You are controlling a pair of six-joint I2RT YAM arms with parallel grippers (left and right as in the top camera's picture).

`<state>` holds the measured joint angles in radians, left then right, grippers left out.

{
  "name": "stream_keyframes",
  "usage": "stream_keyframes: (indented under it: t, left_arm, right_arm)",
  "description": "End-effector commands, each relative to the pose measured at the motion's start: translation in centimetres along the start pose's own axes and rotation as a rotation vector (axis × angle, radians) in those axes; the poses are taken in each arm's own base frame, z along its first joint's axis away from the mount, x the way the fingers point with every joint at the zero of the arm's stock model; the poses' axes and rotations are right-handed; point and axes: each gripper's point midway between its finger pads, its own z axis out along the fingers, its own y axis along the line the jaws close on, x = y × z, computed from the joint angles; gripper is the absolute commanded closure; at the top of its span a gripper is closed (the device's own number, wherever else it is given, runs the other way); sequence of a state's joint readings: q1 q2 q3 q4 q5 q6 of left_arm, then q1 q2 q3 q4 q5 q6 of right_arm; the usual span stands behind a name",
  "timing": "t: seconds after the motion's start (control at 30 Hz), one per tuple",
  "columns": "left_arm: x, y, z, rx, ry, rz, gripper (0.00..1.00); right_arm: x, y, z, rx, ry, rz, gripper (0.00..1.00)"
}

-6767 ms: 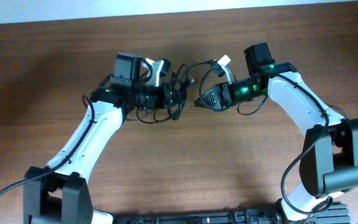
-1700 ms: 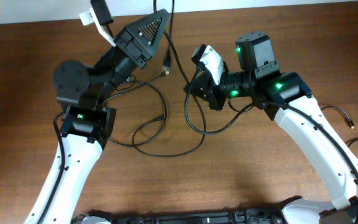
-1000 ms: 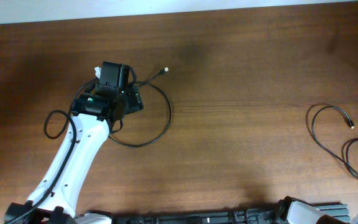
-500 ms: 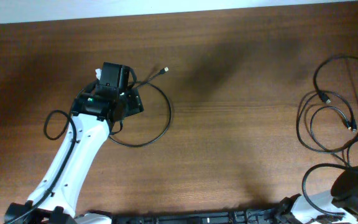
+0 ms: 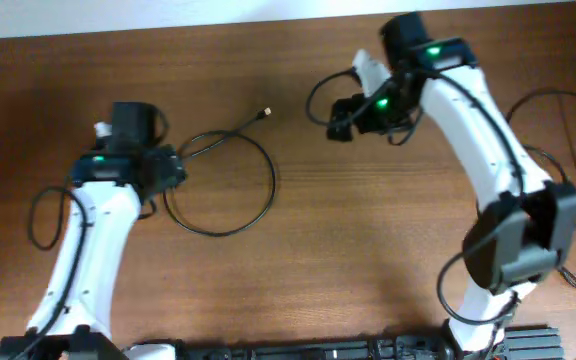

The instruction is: Untangle cables

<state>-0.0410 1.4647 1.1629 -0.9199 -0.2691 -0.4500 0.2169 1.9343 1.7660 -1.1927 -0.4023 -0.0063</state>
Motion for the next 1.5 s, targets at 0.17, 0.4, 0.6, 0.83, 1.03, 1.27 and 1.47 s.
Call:
stream_keyframes:
  t: [0.17, 0.4, 0.6, 0.83, 1.03, 1.27, 1.47]
  left_arm:
    - [0.6, 2.4, 3.7, 0.187, 0.214, -0.256, 0.04]
    - [0.6, 2.4, 3.7, 0.187, 0.214, -0.256, 0.04]
    - [0.6, 2.4, 3.7, 0.187, 0.215, -0.256, 0.03]
    - [0.6, 2.4, 3.7, 0.187, 0.215, -0.256, 0.03]
    - [0.6, 2.4, 3.7, 0.187, 0.215, -0.256, 0.03]
    - [0.7, 2.4, 3.7, 0.187, 0.216, -0.256, 0.03]
    - [0.6, 2.1, 3.7, 0.204, 0.216, -0.239, 0.01]
  right_arm:
    - [0.5, 5.6, 13.2, 0.181, 0.102, -0.138, 0.22]
    - [1.0, 8.5, 18.3, 0.244, 0.052, -0.033, 0.35]
    - [2.1, 7.7, 20.5, 0.277, 0.088, 0.007, 0.75]
    - [-0.2, -0.5, 9.8, 0.505, 0.004, 0.135, 0.96]
    - [-0.8, -11.7, -20.4, 0.783, -0.604, 0.445, 0.96]
    - [12.3, -25.7, -33.0, 0.96, -0.743, 0.974, 0.96]
    - [9.2, -25.9, -30.6, 0.596, -0.801, 0.938, 0.02]
